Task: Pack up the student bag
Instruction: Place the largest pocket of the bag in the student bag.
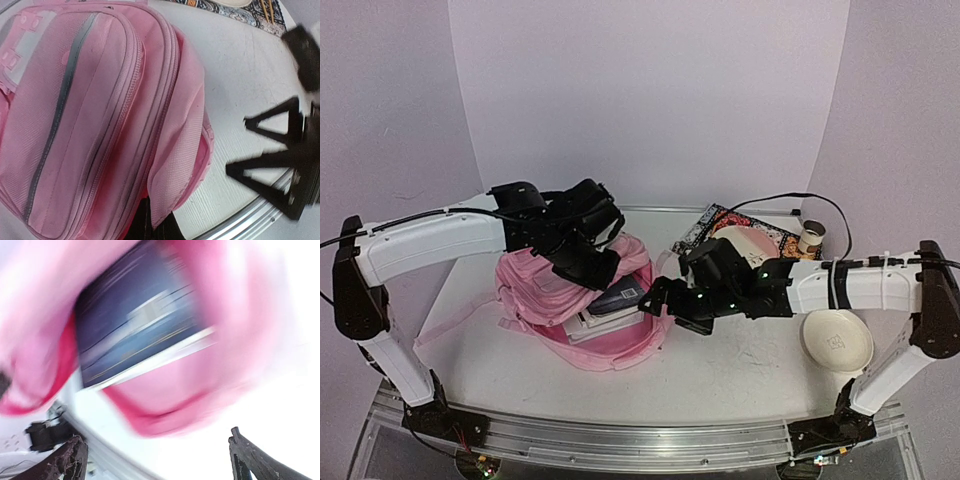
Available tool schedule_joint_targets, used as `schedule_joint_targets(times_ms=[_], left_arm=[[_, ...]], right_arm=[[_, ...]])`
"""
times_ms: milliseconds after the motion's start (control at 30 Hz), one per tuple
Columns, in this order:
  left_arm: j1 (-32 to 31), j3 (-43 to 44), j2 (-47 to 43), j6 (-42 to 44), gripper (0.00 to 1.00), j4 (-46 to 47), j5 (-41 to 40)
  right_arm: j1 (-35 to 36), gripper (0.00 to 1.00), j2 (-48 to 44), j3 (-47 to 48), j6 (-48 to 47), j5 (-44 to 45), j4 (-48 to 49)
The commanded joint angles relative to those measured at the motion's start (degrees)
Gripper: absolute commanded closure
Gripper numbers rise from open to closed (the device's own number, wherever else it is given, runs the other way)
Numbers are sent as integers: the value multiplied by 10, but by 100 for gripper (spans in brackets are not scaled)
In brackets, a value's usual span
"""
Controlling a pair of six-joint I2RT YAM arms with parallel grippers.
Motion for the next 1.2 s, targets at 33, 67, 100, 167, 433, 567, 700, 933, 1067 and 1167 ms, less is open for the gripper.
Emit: schedule_joint_targets(times_ms=[33,67,100,167,433,567,700,933,1067,1167], left_arm=[[0,-81,-45,-11,98,56,59],[0,-94,-52,-14,98,56,57],[-1,-111,-58,-17,97,56,56],[0,-144,-73,-26,96,56,57],[-2,-273,-145,-74,93,57,62],[-2,-315,-181,-109,82,57,46],[-2,-306,-214,-136,64,60,25],[0,-213,-220,-144,34,79,-34],[2,-172,-202,-138,30,85,-35],[7,-165,-193,-143,27,93,-46]], right_arm=[[-74,4,-41,-6,-114,14,-30],[-83,5,-36,4,-139,13,-31],[-89,6,-28,13,-157,12,-33],[-102,7,-9,33,-189,6,-36],[-142,14,103,121,-302,-62,-37],[-151,21,162,167,-327,-99,-38],[-162,27,214,208,-353,-126,-39],[-178,36,290,265,-366,-179,-39],[-183,38,328,286,-367,-195,-39],[-191,38,345,291,-367,-200,-38]])
